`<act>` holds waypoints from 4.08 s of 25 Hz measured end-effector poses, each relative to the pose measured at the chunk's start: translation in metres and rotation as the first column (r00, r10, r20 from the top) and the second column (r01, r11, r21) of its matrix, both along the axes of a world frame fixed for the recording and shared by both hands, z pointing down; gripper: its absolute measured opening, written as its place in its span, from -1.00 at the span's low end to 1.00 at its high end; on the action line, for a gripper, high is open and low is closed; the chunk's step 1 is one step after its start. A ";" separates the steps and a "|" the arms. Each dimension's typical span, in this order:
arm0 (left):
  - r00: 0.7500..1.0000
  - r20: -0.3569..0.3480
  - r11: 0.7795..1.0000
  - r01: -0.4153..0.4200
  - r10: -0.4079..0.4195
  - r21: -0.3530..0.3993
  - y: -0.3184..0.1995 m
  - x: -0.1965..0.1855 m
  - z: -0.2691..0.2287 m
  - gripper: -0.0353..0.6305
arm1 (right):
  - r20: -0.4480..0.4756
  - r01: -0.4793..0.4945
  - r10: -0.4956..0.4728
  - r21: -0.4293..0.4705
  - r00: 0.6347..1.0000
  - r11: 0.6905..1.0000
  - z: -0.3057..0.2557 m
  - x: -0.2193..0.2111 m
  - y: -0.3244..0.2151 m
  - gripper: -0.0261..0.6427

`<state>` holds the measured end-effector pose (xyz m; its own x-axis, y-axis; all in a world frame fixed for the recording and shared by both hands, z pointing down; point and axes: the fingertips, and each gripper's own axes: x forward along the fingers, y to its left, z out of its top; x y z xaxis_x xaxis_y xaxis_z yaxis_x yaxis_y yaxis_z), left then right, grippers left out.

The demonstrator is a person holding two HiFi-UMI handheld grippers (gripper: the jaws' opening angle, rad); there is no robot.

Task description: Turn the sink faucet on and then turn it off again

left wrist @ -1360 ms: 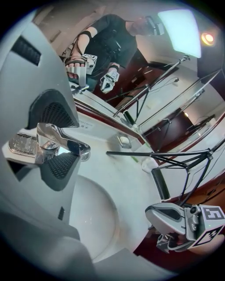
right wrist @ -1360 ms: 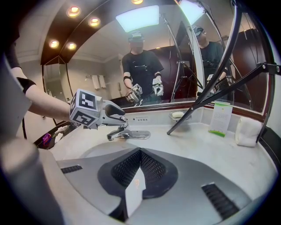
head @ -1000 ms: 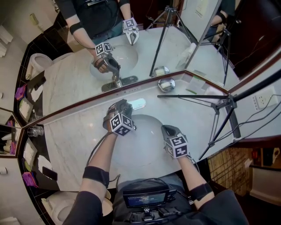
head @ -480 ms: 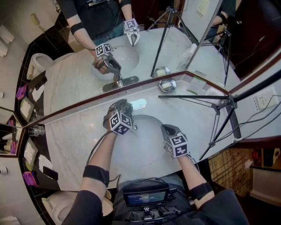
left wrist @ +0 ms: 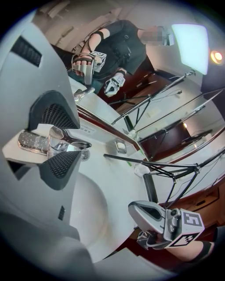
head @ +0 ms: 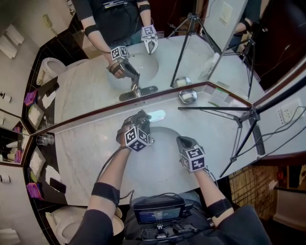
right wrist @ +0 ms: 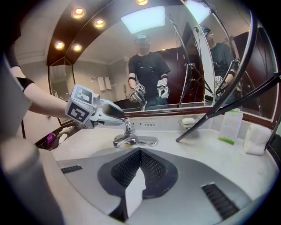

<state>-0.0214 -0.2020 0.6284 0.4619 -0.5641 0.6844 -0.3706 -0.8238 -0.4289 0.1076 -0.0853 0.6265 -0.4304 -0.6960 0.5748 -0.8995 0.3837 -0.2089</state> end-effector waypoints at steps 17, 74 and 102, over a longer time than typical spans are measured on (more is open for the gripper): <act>0.840 -0.389 0.925 0.357 -0.379 -0.130 0.052 -0.084 -0.090 -0.88 | 0.009 0.124 -0.124 0.049 0.992 0.991 -0.017 -0.051 -0.027 -0.87; 0.523 -0.492 0.711 0.598 -0.696 -0.371 0.119 -0.177 -0.043 -0.88 | -0.883 0.891 -0.467 -0.177 0.043 0.417 0.028 -0.146 -0.116 -0.33; 0.528 -0.475 0.707 0.585 -0.704 -0.397 0.116 -0.167 -0.031 -0.88 | -0.917 0.859 -0.396 -0.168 0.044 0.484 0.061 -0.124 -0.102 -0.39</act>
